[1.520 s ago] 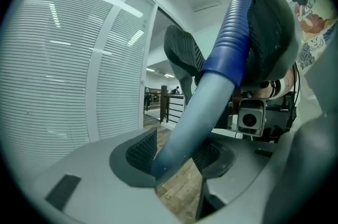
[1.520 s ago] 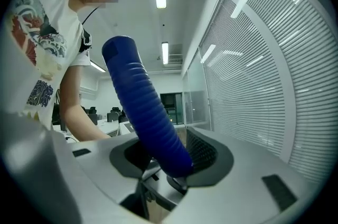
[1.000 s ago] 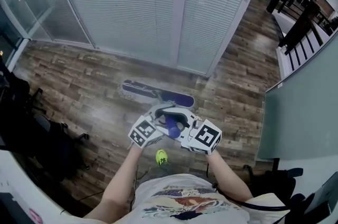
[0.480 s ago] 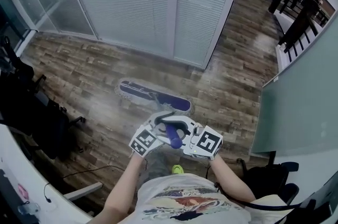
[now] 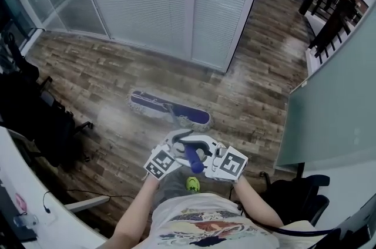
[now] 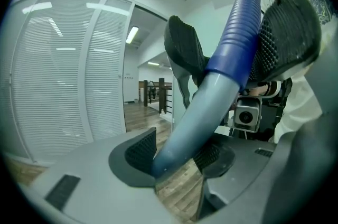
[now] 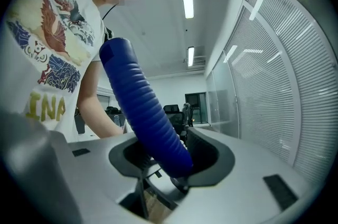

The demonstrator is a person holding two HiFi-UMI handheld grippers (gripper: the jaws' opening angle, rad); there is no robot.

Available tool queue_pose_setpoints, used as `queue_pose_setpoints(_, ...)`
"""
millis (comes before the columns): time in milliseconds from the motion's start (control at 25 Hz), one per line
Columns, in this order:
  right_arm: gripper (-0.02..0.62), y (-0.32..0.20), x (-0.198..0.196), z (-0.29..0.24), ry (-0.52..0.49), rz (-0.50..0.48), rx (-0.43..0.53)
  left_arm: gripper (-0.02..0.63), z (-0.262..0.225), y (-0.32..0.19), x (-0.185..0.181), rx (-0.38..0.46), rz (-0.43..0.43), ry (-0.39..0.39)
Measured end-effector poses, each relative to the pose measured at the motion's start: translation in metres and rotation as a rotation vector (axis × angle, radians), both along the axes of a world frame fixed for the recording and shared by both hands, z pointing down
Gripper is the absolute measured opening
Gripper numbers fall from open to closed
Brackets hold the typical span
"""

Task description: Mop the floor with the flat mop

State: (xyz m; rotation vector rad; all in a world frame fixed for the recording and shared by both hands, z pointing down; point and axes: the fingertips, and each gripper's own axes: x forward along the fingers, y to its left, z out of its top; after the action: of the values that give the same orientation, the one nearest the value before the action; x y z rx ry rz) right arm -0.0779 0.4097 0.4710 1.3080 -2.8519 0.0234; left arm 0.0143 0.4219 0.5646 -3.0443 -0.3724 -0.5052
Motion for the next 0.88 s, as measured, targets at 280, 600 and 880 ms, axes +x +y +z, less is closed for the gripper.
queue_pose_setpoints(280,0.187,-0.003,0.002,0.005,0.011,-0.055,0.06,0.166,0.007,-0.001,0.005,0.018,0.02,0.016)
queue_pose_setpoints(600,0.189,-0.081,0.019,0.0,0.02,-0.081,0.065,0.166,0.002,-0.081,0.024,0.0,-0.005,0.039)
queue_pose_setpoints(880,0.189,-0.16,0.037,0.004,0.038,-0.083,0.068,0.17,0.008,-0.161,0.042,-0.011,0.0,0.036)
